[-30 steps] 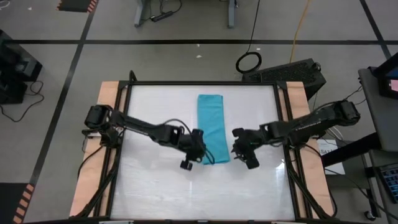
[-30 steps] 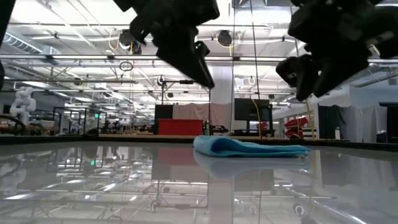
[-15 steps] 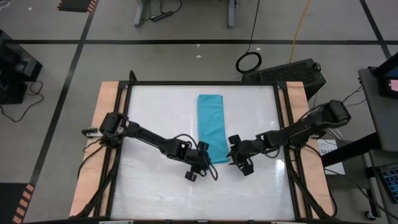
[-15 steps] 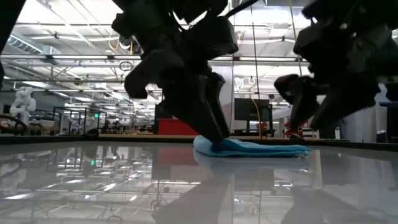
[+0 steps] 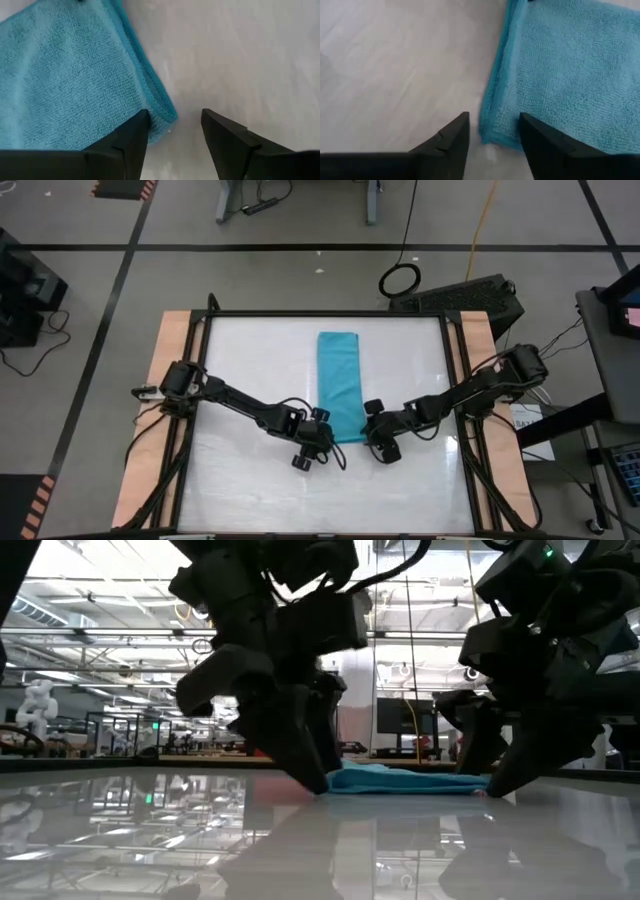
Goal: Roll towel
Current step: Roll the blue towel
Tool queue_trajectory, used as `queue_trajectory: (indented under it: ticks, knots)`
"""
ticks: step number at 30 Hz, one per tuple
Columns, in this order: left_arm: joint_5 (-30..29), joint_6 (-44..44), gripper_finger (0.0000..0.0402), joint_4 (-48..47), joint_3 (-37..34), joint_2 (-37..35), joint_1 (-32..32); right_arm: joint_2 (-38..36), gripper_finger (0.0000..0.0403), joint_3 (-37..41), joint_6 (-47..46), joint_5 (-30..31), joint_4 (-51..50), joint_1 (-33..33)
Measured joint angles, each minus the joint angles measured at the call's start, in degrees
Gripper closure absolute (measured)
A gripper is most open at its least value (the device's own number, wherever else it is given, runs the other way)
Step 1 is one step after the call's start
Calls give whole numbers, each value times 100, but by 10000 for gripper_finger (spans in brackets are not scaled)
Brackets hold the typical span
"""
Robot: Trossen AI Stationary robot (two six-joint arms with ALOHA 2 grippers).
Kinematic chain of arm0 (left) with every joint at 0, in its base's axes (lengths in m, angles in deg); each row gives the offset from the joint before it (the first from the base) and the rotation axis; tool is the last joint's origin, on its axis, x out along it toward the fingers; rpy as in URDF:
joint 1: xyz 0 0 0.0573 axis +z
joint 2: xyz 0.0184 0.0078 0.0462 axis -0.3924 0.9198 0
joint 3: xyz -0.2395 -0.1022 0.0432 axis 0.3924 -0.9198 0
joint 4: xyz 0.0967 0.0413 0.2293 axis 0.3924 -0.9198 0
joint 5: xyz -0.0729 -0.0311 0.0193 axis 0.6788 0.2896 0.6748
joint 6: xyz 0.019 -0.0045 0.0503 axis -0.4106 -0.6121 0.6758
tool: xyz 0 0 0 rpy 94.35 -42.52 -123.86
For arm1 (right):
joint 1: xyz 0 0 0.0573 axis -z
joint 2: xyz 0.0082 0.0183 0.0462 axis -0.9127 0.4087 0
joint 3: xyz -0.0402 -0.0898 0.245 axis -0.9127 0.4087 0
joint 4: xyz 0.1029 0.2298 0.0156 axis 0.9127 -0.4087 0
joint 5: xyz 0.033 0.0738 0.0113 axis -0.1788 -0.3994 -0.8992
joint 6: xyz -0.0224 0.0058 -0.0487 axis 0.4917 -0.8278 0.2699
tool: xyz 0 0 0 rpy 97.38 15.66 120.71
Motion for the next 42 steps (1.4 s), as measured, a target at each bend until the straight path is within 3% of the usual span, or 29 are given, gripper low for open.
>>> queue_trajectory:
  ticks: [11,20,31,34,42]
  knots:
    - [105,-235,226,609,-436,-39,0,53,394,7,-561,-114,-11,148]
    - [22,-583,243,792,-542,-33,64,75,399,28,-1549,-787,458,343]
    - [-63,-716,388,875,-546,-11,120,58,402,35,-2350,-1779,633,446]
    - [-47,-884,392,876,-547,-9,126,20,402,33,-2484,-2011,644,446]
    - [1225,-2067,397,1015,-556,1,419,-192,403,27,-3038,-2251,244,570]
